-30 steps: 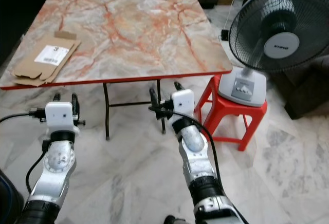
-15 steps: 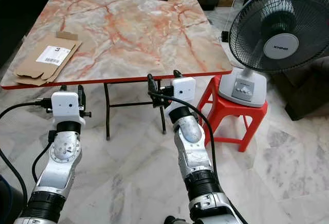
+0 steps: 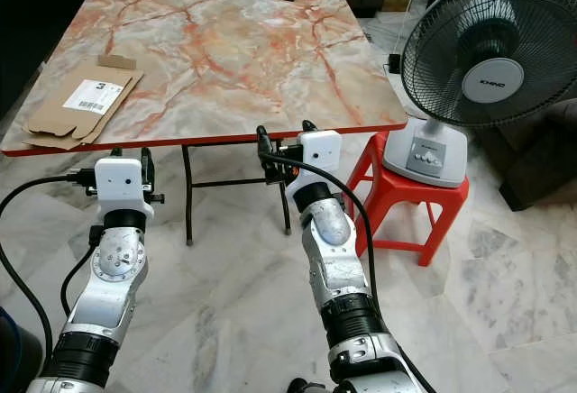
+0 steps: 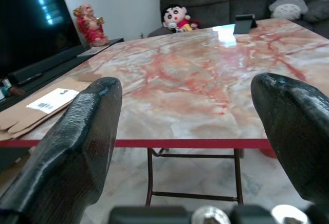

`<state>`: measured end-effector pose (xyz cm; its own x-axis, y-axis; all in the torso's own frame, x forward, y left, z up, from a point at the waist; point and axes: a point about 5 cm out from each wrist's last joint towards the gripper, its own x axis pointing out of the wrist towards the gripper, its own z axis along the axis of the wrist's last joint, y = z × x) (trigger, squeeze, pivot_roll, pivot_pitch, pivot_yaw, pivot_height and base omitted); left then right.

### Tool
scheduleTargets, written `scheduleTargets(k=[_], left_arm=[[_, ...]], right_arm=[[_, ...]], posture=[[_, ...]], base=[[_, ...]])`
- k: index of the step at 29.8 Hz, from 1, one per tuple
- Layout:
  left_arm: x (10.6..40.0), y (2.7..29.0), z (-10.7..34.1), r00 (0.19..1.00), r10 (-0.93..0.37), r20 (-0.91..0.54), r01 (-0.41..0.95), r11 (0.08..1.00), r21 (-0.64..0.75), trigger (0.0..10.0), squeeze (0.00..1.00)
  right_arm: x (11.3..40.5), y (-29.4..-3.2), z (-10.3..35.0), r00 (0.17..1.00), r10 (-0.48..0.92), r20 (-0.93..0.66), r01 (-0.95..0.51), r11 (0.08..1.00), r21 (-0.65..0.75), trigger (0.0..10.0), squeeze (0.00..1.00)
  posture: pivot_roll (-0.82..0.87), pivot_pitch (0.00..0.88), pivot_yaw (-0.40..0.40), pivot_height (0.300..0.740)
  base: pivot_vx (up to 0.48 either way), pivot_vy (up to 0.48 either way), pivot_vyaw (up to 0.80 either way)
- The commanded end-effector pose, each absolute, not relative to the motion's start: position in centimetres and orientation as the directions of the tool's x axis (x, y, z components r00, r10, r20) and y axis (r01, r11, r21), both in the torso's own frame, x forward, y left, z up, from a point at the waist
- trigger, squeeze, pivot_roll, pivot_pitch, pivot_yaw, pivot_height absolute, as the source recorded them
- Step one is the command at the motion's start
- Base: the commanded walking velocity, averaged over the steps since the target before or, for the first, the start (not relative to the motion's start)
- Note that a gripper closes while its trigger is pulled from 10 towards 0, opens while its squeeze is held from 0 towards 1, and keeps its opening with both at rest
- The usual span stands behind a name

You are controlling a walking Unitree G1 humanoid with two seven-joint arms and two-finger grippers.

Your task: Picking trash to rubbish bin

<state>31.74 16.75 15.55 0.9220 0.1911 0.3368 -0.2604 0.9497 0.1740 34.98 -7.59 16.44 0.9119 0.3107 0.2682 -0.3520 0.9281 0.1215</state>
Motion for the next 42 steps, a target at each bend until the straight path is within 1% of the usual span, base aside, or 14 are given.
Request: scheduleTargets(k=[1,4,11,17,29,33,42], left_arm=[[31.6,17.0,15.8,0.92,0.202,0.337,-0.273,0.946,0.178,10.0,0.0],[31.5,17.0,15.7,0.921,0.199,0.333,-0.27,0.946,0.18,10.0,0.0],[31.2,17.3,15.3,0.924,0.21,0.318,-0.275,0.945,0.176,10.0,0.0],[30.8,17.4,14.9,0.928,0.221,0.3,-0.28,0.944,0.171,10.0,0.0],[30.8,17.6,15.0,0.927,0.234,0.293,-0.29,0.942,0.167,10.0,0.0],[30.8,17.6,15.0,0.927,0.233,0.293,-0.289,0.942,0.168,10.0,0.0],[31.0,17.6,15.1,0.929,0.23,0.29,-0.287,0.942,0.172,10.0,0.0]], right_arm=[[35.3,-7.5,17.4,0.905,0.311,0.289,-0.355,0.928,0.115,10.0,0.0],[35.3,-7.4,17.5,0.902,0.322,0.289,-0.357,0.931,0.078,10.0,0.0],[35.5,-8.1,17.2,0.911,0.304,0.277,-0.342,0.935,0.097,10.0,0.0],[35.6,-8.3,17.4,0.91,0.304,0.283,-0.336,0.939,0.072,10.0,0.0],[35.4,-8.0,17.2,0.904,0.32,0.282,-0.353,0.932,0.076,10.0,0.0],[35.3,-7.8,17.2,0.903,0.324,0.284,-0.358,0.93,0.079,10.0,0.0],[35.2,-7.3,16.9,0.898,0.345,0.274,-0.379,0.922,0.081,10.0,0.0]], posture=[[0.13,0.158,-0.021,0.74],[0.13,0.161,-0.02,0.74],[0.13,0.169,-0.023,0.74],[0.13,0.169,-0.026,0.74],[0.14,0.155,-0.026,0.74],[0.14,0.149,-0.024,0.74],[0.14,0.132,-0.019,0.74]], base=[[0.0,0.0,0.0],[0.0,0.0,0.0],[0.0,0.0,0.0],[0.0,0.0,0.0],[0.0,0.0,0.75],[0.0,0.0,0.5],[0.0,0.0,0.0]])
